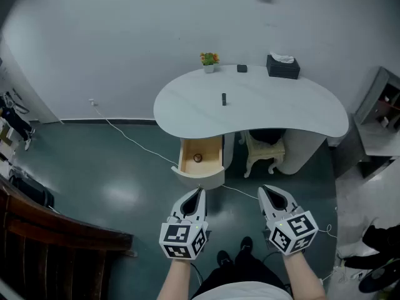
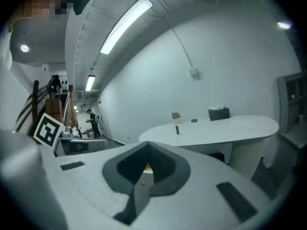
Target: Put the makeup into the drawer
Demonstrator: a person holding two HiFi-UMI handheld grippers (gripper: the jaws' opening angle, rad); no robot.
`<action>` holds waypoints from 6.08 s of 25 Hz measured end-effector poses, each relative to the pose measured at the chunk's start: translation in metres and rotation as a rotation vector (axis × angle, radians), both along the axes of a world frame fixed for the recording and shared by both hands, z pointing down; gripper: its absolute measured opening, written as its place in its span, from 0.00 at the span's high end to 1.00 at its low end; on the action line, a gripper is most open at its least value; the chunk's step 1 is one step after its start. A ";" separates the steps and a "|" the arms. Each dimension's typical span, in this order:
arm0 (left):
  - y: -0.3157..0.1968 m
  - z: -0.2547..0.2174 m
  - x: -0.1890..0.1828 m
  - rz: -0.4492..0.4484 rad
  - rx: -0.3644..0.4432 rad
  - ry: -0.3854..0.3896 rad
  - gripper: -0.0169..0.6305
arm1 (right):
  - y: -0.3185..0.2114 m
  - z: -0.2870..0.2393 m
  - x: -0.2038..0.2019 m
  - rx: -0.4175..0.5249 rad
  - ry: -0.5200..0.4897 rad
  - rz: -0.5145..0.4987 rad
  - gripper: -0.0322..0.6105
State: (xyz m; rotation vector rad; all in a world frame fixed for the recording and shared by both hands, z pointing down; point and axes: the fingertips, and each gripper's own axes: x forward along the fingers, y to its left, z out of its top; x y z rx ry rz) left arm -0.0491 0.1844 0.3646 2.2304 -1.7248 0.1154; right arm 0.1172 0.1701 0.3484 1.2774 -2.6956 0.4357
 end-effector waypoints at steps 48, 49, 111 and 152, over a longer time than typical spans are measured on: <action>-0.114 -0.018 0.048 -0.123 0.017 -0.103 0.75 | -0.113 0.005 0.084 0.005 -0.119 -0.005 0.95; -0.121 -0.017 0.046 -0.118 0.017 -0.103 0.75 | -0.118 0.005 0.082 0.005 -0.117 -0.001 0.95; -0.513 0.107 0.018 0.296 -0.223 -0.224 0.69 | -0.317 0.084 0.036 -0.269 0.002 0.462 0.95; -0.442 0.042 -0.043 0.155 -0.143 -0.186 0.82 | -0.325 0.076 -0.022 -0.227 -0.025 0.211 0.95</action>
